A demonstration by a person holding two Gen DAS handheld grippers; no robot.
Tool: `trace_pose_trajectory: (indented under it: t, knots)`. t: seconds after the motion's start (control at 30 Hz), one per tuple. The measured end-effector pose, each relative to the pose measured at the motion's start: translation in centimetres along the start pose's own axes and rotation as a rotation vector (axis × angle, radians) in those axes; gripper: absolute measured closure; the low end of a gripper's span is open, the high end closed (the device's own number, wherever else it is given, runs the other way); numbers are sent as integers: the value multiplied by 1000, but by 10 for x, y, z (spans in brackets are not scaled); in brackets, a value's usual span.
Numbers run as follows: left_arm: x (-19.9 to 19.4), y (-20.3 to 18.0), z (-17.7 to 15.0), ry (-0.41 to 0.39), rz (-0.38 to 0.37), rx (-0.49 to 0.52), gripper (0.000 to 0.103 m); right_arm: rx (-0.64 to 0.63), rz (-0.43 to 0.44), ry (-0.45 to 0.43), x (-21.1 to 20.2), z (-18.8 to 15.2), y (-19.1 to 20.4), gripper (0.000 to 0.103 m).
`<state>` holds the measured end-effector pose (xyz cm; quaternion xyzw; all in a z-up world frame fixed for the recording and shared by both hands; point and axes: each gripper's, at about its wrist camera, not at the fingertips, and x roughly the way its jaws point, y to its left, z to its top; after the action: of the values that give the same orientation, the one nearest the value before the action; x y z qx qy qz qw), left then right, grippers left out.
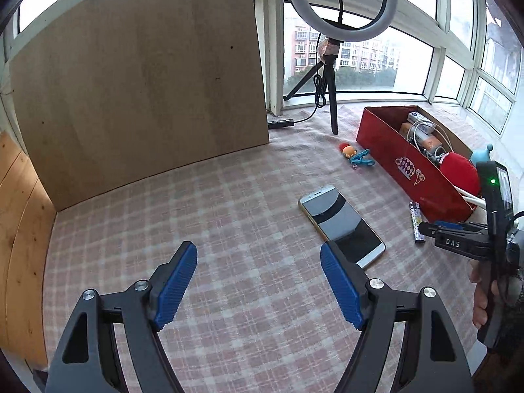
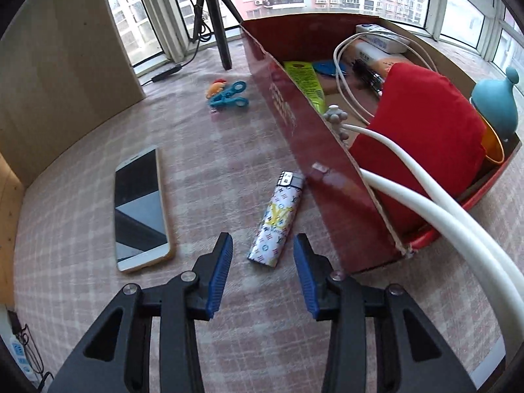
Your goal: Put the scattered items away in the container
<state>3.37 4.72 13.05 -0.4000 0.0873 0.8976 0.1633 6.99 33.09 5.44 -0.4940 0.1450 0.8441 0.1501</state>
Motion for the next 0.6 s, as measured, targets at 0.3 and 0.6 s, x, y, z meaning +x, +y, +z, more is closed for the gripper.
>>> trace_pose_trajectory:
  t: [0.3,0.6]
  knots:
    - [32,7,7,11,-118,-6,27,47,-50,87,24,2,-5,66]
    - [41,14,-6,42,-176,-38,27,128,-126,53,22,-1,-3,66]
